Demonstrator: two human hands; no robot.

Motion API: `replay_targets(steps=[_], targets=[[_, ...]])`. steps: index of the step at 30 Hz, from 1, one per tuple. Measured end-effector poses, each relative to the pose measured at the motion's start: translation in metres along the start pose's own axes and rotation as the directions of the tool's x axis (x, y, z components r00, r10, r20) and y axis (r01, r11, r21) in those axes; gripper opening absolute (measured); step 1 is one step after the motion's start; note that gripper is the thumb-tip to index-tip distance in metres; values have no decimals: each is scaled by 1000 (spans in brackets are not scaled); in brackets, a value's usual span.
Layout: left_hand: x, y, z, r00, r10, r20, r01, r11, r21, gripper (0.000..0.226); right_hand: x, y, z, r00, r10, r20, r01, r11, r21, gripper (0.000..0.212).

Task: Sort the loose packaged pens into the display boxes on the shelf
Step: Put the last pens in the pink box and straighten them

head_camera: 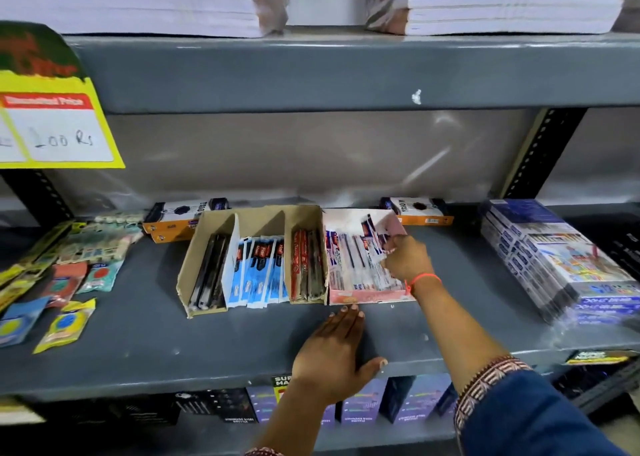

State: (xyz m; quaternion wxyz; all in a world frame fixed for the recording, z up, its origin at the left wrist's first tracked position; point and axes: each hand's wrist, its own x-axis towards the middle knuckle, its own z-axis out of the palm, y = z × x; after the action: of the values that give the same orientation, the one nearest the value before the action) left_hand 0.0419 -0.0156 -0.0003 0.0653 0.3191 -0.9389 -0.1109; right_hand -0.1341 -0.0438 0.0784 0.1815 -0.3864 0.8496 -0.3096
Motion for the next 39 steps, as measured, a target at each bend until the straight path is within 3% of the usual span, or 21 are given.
replay_targets(steps=[5, 15, 19, 23, 26, 31, 39], targets=[[1, -1, 3, 1000, -1, -10, 1, 1000, 13, 105, 5, 6, 13, 999, -13, 30, 18, 979, -202, 33], [0, 3, -3, 1000, -6, 13, 6, 1000, 11, 106, -1, -2, 10, 994, -92, 52, 105, 913, -394, 30], [1, 0, 4, 1000, 8, 1, -8, 1000, 11, 108, -2, -16, 24, 964, -177, 199, 241, 900, -365, 22], [1, 1, 2, 1000, 5, -22, -4, 1000, 25, 105, -7, -23, 42, 948, -159, 277, 248, 914, -322, 42], [0, 3, -2, 1000, -9, 25, 9, 1000, 18, 106, -6, -22, 50, 951, -121, 286, 220, 912, -346, 62], [1, 3, -2, 999, -16, 42, 16, 1000, 12, 107, -1, -25, 50, 953, -72, 295, 172, 929, -327, 73], [3, 2, 1, 1000, -17, 22, 17, 1000, 10, 103, -7, -30, 46, 968, -88, 235, 168, 922, -348, 63]])
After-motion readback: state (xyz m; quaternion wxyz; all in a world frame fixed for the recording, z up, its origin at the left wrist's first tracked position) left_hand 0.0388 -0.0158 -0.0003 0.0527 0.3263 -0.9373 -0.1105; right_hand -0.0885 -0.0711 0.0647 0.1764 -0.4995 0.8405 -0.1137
